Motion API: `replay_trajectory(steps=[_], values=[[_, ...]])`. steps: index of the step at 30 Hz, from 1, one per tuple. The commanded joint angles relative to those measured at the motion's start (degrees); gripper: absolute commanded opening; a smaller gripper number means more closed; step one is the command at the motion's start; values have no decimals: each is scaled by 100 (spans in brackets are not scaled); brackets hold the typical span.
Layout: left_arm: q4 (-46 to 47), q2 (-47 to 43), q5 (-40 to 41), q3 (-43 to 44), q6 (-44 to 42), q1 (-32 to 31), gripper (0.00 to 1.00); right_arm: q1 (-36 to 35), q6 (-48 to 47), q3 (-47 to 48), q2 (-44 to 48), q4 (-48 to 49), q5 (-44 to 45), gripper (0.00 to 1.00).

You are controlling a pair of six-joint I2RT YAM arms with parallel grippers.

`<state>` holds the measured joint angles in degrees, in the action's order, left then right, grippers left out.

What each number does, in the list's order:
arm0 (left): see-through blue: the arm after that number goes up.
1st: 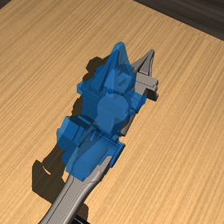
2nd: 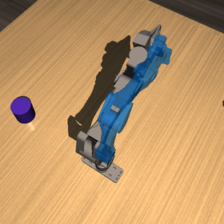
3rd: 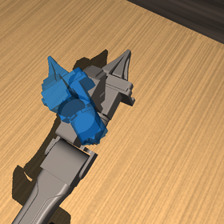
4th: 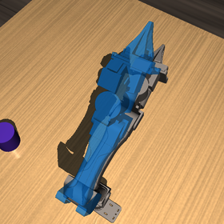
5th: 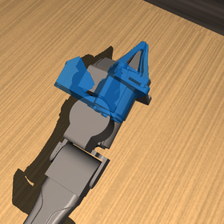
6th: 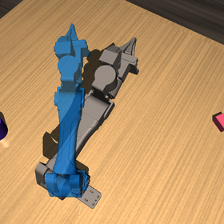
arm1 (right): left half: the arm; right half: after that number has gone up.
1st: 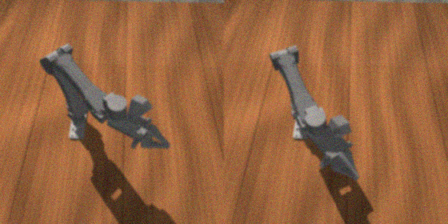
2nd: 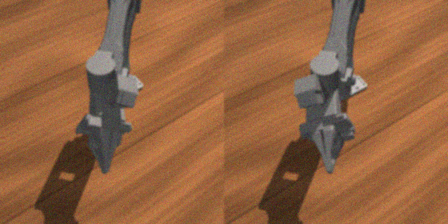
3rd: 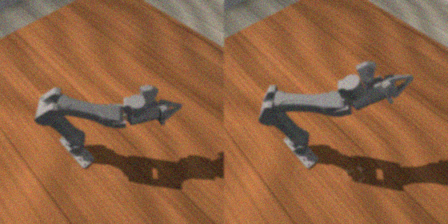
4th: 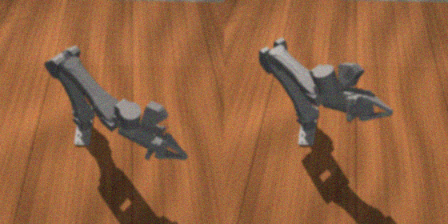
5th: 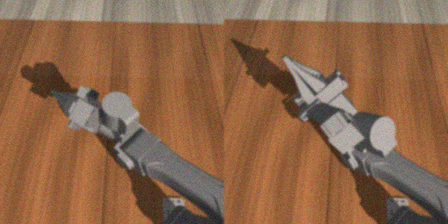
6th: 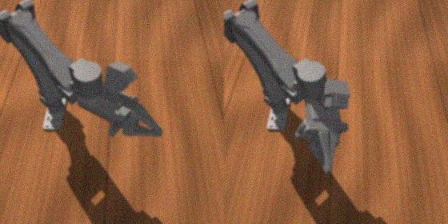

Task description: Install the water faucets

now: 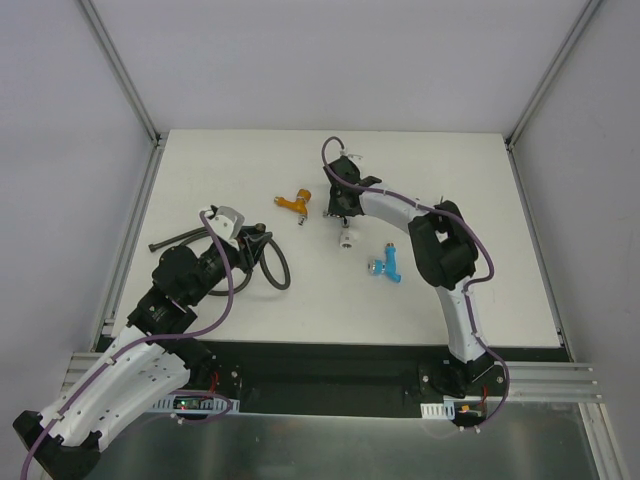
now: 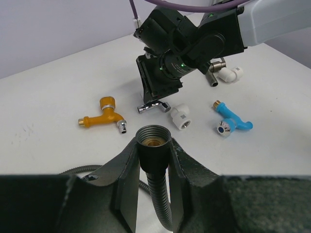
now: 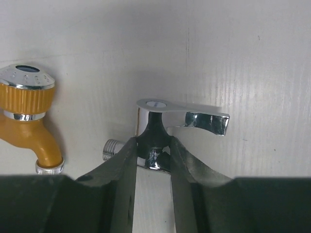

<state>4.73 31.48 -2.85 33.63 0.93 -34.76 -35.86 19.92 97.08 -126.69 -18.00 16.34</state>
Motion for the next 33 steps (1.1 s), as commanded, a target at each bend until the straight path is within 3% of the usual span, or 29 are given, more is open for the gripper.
replay_trajectory(steps=[1, 2, 3, 6, 11, 16, 17, 21, 22, 27, 33], values=[[221, 7, -163, 276, 109, 75, 0, 35, -154, 75, -31, 138, 98, 27], [212, 15, -172, 276, 109, 75, 0, 26, -225, -30, 4, 269, 11, 23], [212, 16, -180, 285, 109, 75, 0, 35, -313, -74, 39, 332, -60, 12], [212, 42, -181, 285, 100, 75, 0, 0, -786, -328, 311, 490, -262, 2], [221, 42, -189, 276, 100, 75, 0, -185, -2137, -856, 1242, 648, -744, 2], [212, 33, -242, 293, 127, 84, 0, -282, -2449, -1270, 1920, 334, -940, 3], [212, 24, -286, 294, 127, 84, 0, -282, -2432, -1227, 1946, 280, -896, 5], [212, 33, -269, 285, 127, 84, 0, -273, -2414, -920, 1746, 218, -816, 38], [221, 33, -251, 285, 127, 84, 0, -273, -2362, -719, 1658, 227, -799, 41], [212, 42, -190, 276, 92, 84, 0, -28, -1222, -23, 964, -54, -746, 50], [212, 42, -198, 285, 74, 101, 0, 236, 283, -22, 594, 340, -1255, 57]])
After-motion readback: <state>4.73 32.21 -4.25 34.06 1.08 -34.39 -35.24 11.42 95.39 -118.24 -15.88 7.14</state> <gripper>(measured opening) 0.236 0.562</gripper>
